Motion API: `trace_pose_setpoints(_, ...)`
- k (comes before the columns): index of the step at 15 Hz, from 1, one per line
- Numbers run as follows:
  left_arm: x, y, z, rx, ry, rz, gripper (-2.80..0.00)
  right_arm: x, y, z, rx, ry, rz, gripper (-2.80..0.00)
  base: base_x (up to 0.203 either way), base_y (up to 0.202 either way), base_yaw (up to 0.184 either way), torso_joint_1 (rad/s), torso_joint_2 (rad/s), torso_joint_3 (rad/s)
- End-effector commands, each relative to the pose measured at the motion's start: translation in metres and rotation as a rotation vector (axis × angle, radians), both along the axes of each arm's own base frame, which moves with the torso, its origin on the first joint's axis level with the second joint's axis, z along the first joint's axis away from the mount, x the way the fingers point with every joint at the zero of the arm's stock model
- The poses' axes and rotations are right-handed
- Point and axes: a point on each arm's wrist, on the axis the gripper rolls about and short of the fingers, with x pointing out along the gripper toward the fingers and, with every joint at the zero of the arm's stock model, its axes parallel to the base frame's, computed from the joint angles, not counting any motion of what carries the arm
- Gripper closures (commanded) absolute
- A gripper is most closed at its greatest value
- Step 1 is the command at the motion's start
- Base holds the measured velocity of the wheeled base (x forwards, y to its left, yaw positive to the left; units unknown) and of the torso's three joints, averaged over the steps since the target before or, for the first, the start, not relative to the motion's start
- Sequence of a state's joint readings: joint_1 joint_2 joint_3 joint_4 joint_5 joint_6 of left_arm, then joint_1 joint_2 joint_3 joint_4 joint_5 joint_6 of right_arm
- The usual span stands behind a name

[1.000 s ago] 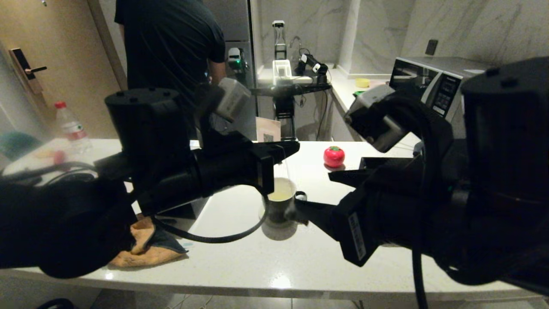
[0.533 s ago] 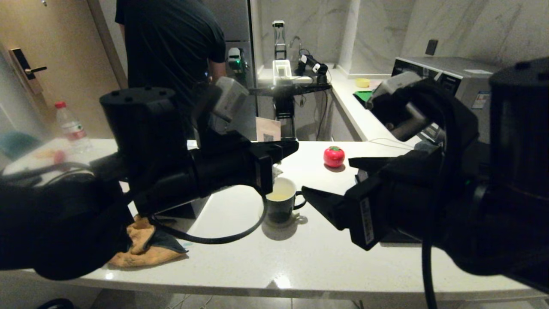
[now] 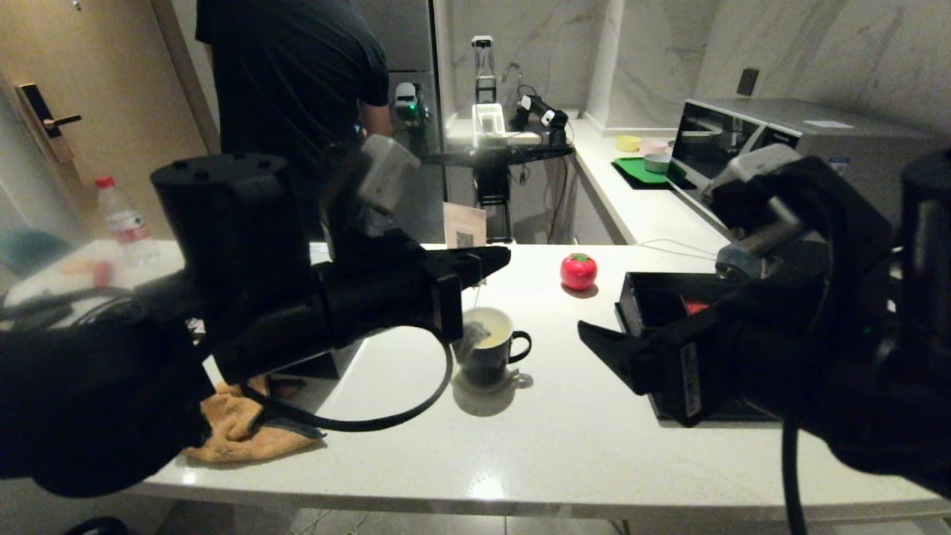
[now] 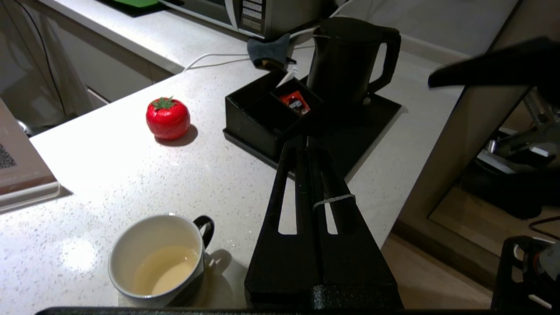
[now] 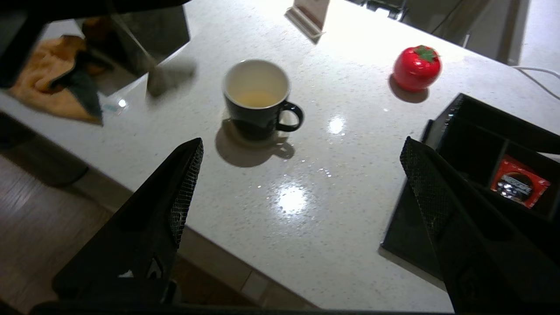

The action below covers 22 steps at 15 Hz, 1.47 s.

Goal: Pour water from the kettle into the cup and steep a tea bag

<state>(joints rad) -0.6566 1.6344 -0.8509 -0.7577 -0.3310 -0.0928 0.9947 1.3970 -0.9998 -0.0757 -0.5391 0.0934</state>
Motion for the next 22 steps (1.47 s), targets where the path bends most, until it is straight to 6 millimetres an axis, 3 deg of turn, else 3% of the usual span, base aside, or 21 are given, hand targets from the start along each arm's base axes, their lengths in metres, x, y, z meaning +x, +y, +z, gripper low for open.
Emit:
trace_pose_setpoints(1, -0.003, 0.002, 0.001, -0.005, -0.005, -0.002, 0.00, -0.001, -0.016, 0.000, 0.014, -0.011, -0.041, -2.80, 0.000, 0.000, 0.000, 0.000, 0.00, 0.000)
trace_pose_setpoints(3, -0.003, 0.002, 0.001, -0.005, -0.005, -0.002, 0.00, -0.004, -0.031, -0.005, 0.010, -0.009, -0.069, -2.80, 0.000, 0.000, 0.000, 0.000, 0.00, 0.000)
trace_pose_setpoints(4, -0.003, 0.002, 0.001, -0.005, -0.005, -0.002, 0.00, -0.006, -0.036, -0.006, 0.017, -0.014, -0.076, 0.00, 0.000, 0.000, 0.000, 0.000, 0.00, 0.000)
trace_pose_setpoints(6, -0.001, 0.002, 0.000, -0.004, -0.001, 0.002, 0.00, -0.001, -0.043, -0.005, 0.063, -0.039, -0.121, 0.00, 0.000, 0.000, 0.000, 0.000, 0.00, 0.000)
trace_pose_setpoints(9, 0.001, 0.003, -0.001, 0.000, 0.003, 0.009, 0.00, 0.029, -0.063, 0.000, 0.174, -0.143, -0.289, 0.00, 0.000, 0.000, 0.000, 0.000, 0.00, 0.000)
trace_pose_setpoints(14, 0.005, 0.004, -0.005, 0.006, 0.014, 0.019, 0.00, 0.062, -0.126, -0.011, 0.265, -0.284, -0.557, 0.00, 0.000, 0.000, 0.000, 0.000, 0.00, 0.000)
trace_pose_setpoints(19, 0.010, 0.008, -0.008, 0.012, 0.022, 0.041, 0.00, 0.069, -0.203, -0.036, 0.300, -0.499, -0.787, 0.00, 0.000, 0.000, 0.000, 0.000, 0.00, 0.000)
trace_pose_setpoints(22, 0.011, 0.007, -0.011, 0.019, 0.030, 0.040, 0.00, 0.042, -0.207, -0.049, 0.295, -0.512, -0.794, 0.00, 0.000, 0.000, 0.000, 0.000, 0.00, 0.000)
